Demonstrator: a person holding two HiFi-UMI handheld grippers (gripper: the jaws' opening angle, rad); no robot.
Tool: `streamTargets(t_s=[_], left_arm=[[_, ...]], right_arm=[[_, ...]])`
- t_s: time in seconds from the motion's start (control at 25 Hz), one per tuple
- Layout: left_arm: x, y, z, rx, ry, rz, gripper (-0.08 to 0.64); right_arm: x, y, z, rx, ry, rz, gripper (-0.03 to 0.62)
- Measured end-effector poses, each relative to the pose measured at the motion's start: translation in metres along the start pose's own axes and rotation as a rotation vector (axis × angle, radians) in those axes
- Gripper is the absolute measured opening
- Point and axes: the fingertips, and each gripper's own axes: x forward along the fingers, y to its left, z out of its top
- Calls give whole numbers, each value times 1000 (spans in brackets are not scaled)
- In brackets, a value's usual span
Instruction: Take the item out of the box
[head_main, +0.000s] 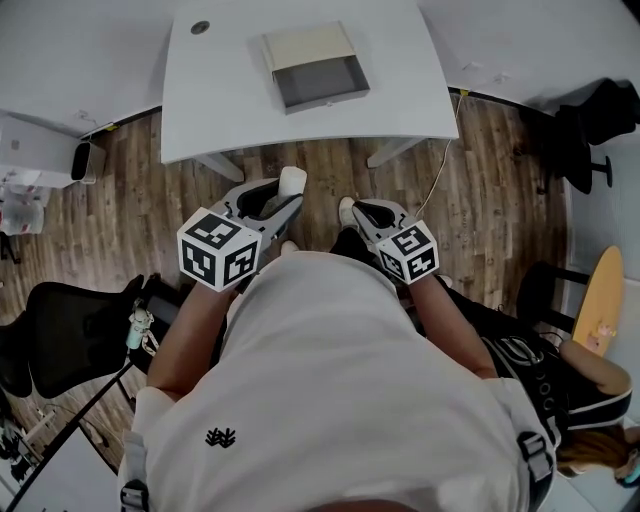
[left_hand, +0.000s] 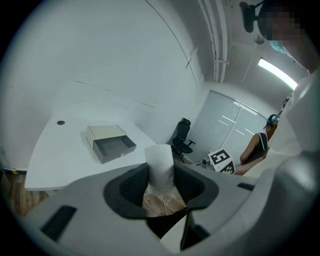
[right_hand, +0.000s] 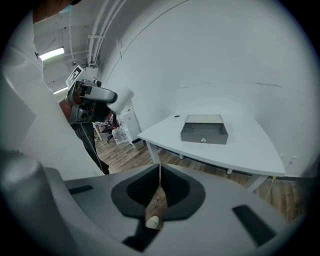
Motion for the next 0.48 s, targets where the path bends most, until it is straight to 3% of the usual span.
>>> streamTargets(t_s=[0.48], left_arm=[[-20, -5, -10, 19, -11, -11, 169]], right_arm=[[4, 16, 6, -19, -17, -14, 9]])
